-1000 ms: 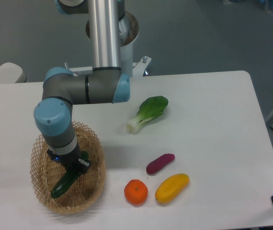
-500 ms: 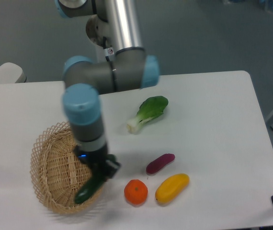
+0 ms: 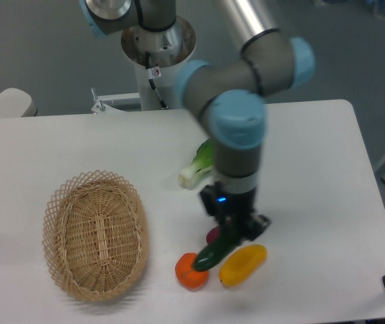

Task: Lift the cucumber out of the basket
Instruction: 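Lift the cucumber out of the basket and carry it beside the mango, then hold the cucumber raised above the yellow mango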

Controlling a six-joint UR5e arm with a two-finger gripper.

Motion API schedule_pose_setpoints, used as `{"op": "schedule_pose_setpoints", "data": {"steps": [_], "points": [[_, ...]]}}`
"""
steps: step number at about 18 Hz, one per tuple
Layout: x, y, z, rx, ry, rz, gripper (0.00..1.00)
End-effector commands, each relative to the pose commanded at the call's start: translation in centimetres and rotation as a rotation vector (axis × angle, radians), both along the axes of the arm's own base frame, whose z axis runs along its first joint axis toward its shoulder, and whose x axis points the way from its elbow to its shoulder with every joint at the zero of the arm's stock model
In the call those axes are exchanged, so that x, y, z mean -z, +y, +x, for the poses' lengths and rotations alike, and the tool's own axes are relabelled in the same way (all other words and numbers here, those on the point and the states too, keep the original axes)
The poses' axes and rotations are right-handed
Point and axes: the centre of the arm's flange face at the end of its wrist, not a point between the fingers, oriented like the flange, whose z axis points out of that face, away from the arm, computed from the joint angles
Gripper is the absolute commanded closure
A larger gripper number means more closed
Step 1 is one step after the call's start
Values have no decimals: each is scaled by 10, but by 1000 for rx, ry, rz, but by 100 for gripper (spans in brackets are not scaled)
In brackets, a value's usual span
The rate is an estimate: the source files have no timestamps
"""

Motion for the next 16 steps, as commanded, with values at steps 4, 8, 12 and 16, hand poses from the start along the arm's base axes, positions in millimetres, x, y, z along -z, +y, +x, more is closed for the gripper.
{"op": "schedule_pose_setpoints", "data": {"steps": [4, 8, 12, 16], "points": [[-12, -5, -5, 24, 25, 9, 73], [-13, -8, -8, 20, 28, 8, 73], [-15, -8, -11, 19, 37, 15, 73], [-14, -8, -12, 18, 39, 12, 73]]}}
